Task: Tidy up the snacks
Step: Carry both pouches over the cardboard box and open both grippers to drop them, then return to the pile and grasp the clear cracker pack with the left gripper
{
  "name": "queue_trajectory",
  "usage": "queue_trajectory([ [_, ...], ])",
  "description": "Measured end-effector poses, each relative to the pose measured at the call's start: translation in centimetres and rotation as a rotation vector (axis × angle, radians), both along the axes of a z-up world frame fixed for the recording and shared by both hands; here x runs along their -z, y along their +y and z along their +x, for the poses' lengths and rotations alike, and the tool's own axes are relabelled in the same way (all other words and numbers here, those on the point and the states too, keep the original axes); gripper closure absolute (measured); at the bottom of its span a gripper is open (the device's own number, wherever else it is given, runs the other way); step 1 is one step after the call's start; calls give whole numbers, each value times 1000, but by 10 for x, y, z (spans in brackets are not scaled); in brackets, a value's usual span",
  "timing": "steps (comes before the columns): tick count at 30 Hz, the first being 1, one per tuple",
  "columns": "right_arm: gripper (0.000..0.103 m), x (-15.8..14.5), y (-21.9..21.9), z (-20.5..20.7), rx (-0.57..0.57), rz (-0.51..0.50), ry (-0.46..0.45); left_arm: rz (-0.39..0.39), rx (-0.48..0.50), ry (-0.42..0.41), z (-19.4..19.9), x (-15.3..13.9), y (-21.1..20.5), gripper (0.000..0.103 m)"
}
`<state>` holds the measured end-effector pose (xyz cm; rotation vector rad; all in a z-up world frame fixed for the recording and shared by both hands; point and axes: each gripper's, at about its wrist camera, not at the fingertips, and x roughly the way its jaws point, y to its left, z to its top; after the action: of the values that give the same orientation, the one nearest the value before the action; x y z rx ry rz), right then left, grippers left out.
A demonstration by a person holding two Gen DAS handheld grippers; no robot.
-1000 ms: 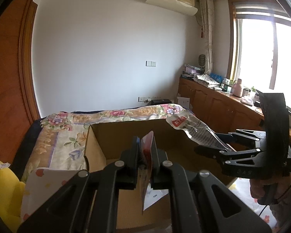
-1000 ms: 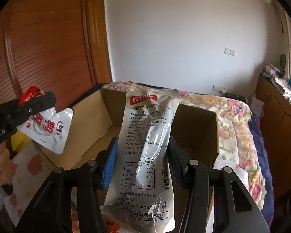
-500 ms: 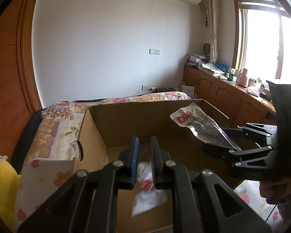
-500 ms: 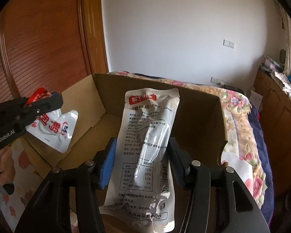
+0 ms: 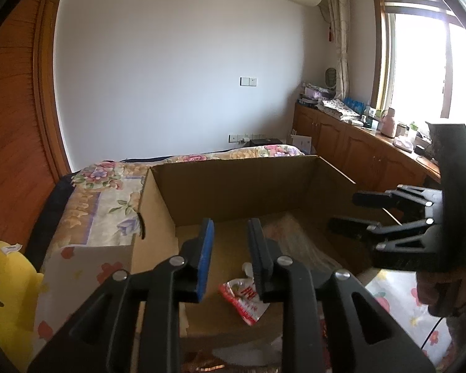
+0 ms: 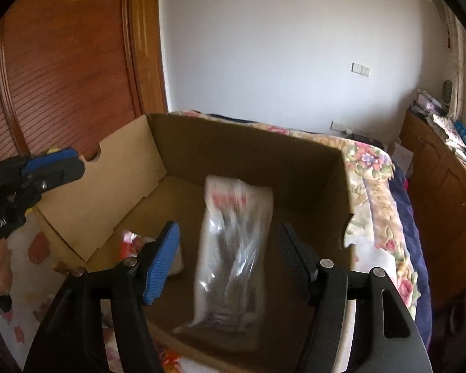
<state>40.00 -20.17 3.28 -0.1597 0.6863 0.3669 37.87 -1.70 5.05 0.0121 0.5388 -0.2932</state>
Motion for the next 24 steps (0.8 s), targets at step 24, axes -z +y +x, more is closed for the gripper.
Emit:
queue_trajectory([
  [24,37,-3,-2,-135,-104,65,72,57,26,62,-101,14,22,74],
])
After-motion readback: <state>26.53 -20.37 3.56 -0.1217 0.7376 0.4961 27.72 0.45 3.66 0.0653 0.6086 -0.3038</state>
